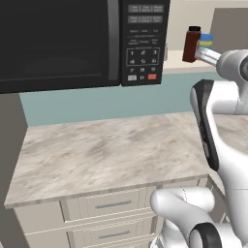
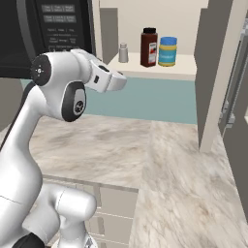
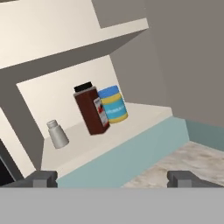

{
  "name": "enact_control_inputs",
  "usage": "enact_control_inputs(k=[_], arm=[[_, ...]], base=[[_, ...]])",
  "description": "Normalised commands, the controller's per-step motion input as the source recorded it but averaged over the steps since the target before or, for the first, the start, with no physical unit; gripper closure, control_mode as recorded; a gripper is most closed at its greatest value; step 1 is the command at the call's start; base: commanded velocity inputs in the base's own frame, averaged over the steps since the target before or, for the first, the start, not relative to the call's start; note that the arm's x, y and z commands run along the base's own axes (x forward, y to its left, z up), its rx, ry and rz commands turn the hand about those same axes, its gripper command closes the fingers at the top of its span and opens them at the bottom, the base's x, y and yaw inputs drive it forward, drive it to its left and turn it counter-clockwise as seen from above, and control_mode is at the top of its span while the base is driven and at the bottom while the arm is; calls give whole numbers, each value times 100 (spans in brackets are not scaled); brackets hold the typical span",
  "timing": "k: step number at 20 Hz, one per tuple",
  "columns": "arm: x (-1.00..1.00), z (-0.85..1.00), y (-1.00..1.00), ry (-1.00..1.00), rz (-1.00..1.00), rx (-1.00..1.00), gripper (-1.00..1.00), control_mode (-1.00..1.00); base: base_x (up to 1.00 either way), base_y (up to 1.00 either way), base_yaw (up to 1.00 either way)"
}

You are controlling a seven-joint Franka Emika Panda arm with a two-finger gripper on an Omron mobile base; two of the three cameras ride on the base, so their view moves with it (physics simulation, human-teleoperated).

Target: Collect the paprika, mayonnaise, and shaker from the cabinet and place them next to the stove.

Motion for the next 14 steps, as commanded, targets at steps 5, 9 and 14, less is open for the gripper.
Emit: enact_control_inputs(k=[5,9,14], arm=[[7,1,-3,0,0,0,-100,-100],[18,0,-5,0,0,0,-100,-100],[33,0,0,1,0,0,-100,-100]], base=[[0,0,0],[0,0,0],[0,0,0]])
